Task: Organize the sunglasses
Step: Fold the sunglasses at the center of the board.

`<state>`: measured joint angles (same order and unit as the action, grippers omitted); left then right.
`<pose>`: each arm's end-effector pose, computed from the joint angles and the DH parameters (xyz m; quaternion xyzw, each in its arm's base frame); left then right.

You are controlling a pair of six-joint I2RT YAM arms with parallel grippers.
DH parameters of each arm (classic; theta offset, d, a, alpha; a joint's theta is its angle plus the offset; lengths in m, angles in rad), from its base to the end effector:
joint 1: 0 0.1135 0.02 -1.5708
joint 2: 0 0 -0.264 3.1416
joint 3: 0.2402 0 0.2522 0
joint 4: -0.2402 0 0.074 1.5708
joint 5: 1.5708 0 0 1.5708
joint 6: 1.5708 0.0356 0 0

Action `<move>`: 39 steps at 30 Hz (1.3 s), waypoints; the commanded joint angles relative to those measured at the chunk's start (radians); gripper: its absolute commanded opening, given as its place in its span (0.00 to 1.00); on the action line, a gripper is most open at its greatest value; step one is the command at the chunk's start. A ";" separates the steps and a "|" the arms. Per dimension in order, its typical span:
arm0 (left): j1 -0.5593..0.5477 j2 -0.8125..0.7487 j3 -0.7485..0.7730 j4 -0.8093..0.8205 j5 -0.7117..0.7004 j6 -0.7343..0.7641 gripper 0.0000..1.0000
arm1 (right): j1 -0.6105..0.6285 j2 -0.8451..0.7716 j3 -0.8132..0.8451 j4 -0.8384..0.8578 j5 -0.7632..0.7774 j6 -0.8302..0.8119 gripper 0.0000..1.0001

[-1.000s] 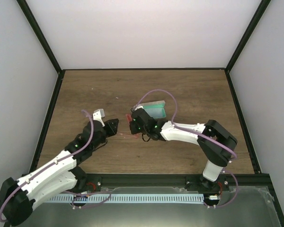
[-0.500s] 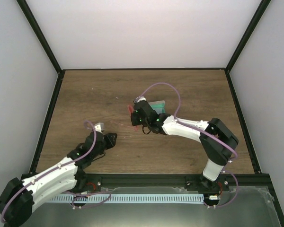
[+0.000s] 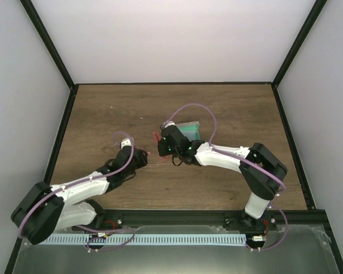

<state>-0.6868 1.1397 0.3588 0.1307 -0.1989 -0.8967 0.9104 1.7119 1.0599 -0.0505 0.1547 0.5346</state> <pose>0.1688 -0.1294 0.1576 -0.1372 0.8820 -0.2520 0.3739 0.2323 0.2901 0.2034 -0.1370 0.8947 0.2247 0.3610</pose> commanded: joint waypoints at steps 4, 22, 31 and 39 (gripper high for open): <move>0.005 0.118 0.125 0.066 -0.014 0.028 0.31 | 0.044 0.024 -0.011 0.034 0.019 0.005 0.06; 0.010 0.222 0.161 0.106 0.002 0.013 0.30 | 0.099 -0.024 -0.077 0.086 0.021 0.009 0.05; 0.015 0.021 0.155 -0.006 -0.067 0.034 0.31 | 0.081 -0.032 -0.079 0.096 0.008 0.012 0.05; 0.015 -0.045 -0.004 0.107 0.025 0.004 0.28 | 0.036 -0.071 -0.076 0.111 -0.065 0.015 0.05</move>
<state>-0.6758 1.1133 0.4427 0.1684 -0.2329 -0.8837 0.9665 1.6901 0.9672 0.0185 0.1226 0.5430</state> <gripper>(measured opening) 0.294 0.051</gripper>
